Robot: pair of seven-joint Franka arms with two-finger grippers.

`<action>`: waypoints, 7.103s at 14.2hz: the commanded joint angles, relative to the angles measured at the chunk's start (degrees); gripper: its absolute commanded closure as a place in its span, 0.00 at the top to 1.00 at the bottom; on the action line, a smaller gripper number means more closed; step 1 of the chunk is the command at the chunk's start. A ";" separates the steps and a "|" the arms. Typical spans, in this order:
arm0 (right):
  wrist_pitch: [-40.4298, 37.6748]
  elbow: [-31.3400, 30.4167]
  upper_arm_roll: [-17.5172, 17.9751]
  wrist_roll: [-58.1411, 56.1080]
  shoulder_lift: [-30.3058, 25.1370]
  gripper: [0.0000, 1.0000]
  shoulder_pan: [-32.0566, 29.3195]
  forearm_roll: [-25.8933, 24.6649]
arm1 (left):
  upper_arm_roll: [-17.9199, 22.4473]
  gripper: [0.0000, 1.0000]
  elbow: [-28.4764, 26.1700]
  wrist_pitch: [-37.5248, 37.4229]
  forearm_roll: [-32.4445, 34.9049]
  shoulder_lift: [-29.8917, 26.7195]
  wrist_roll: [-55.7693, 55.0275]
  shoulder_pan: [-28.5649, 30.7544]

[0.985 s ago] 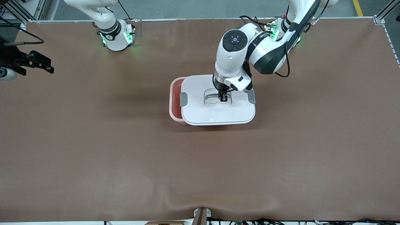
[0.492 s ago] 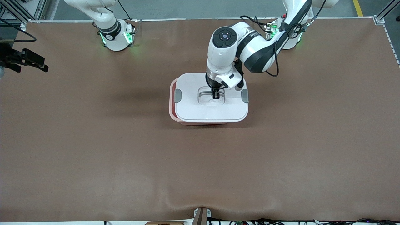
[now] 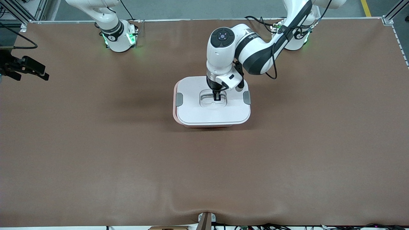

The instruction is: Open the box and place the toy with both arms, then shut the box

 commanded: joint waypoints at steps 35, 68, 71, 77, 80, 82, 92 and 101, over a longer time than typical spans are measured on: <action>-0.73 1.46 0.44 0.62 1.32 1.00 -2.53 0.15 | -0.20 0.00 -0.64 3.87 8.84 3.99 -9.52 -3.28; -2.13 1.20 0.88 0.36 1.67 1.00 -2.26 0.41 | -0.29 1.00 8.94 -20.91 3.04 -5.41 28.68 7.26; -2.13 1.11 0.88 0.45 1.75 1.00 -2.09 0.41 | -0.29 1.00 8.86 -22.93 2.08 -6.38 38.95 9.02; -2.13 1.20 0.88 0.45 1.75 1.00 -2.26 0.41 | -0.29 1.00 8.77 -25.75 -1.34 -8.84 58.91 17.45; -1.96 1.29 0.88 0.45 1.75 1.00 -2.26 0.41 | -0.20 1.00 8.86 -25.92 -2.32 -9.72 68.85 20.62; -1.78 1.29 0.79 0.53 1.75 1.00 -2.26 0.41 | -0.20 1.00 9.12 -25.92 -1.88 -9.90 72.02 21.07; -1.26 1.64 0.79 0.45 1.75 1.00 -2.17 0.15 | -0.64 1.00 10.61 -25.92 -2.49 -10.69 88.73 30.38; -1.43 1.73 0.88 0.36 1.75 1.00 -2.17 0.23 | 9.10 1.00 10.79 -28.11 -2.93 -16.13 100.85 25.12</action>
